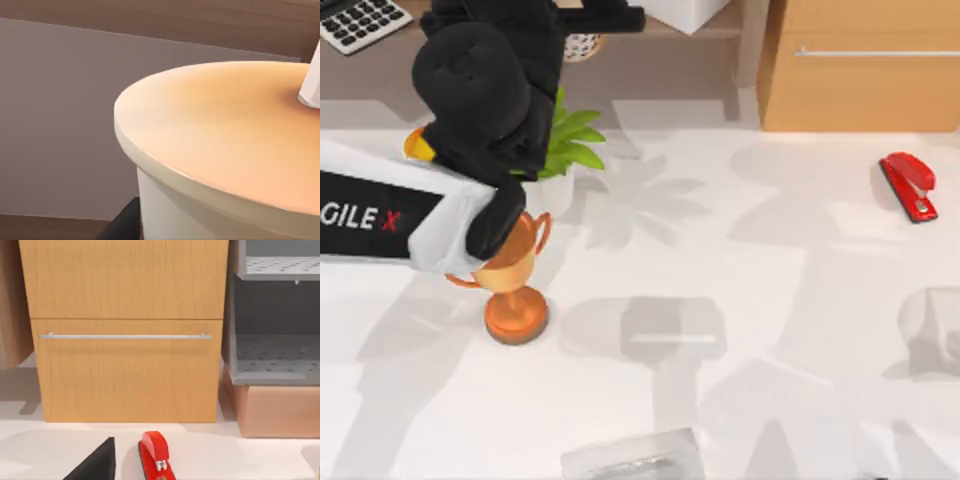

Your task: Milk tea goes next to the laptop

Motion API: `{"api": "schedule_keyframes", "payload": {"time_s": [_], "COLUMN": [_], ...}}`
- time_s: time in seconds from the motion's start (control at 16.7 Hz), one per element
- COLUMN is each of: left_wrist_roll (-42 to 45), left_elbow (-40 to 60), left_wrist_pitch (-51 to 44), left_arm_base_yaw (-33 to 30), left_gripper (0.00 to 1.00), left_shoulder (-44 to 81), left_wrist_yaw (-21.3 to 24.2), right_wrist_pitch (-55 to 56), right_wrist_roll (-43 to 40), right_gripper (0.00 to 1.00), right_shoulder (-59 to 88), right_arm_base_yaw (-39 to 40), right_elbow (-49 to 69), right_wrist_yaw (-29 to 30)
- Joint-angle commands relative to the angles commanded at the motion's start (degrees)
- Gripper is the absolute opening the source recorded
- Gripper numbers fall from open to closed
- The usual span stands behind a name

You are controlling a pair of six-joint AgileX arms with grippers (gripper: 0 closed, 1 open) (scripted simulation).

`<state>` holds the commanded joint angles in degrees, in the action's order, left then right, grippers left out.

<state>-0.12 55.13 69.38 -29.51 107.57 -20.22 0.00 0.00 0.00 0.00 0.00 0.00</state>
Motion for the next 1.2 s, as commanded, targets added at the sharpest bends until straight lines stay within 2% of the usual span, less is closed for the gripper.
{"api": "schedule_keyframes", "payload": {"time_s": [0.3, 0.6, 0.84, 1.2], "left_wrist_roll": [-0.28, -0.12, 0.05, 0.70], "left_elbow": [-7.16, -15.20, -21.79, -39.28], "left_wrist_pitch": [0.29, 2.76, 5.69, 13.49], "left_arm_base_yaw": [9.17, 17.19, 23.24, 32.89], "left_gripper": [0.00, 0.00, 0.00, 0.00], "left_shoulder": [-6.18, -10.28, -12.29, -12.44], "left_wrist_yaw": [10.75, 19.27, 24.36, 29.29], "right_wrist_pitch": [0.00, 0.00, 0.00, 0.00], "right_wrist_roll": [0.00, 0.00, 0.00, 0.00], "right_gripper": [1.00, 1.00, 1.00, 1.00], "right_shoulder": [0.00, 0.00, 0.00, 0.00], "right_arm_base_yaw": [0.00, 0.00, 0.00, 0.00], "right_elbow": [0.00, 0.00, 0.00, 0.00], "right_wrist_yaw": [0.00, 0.00, 0.00, 0.00]}}
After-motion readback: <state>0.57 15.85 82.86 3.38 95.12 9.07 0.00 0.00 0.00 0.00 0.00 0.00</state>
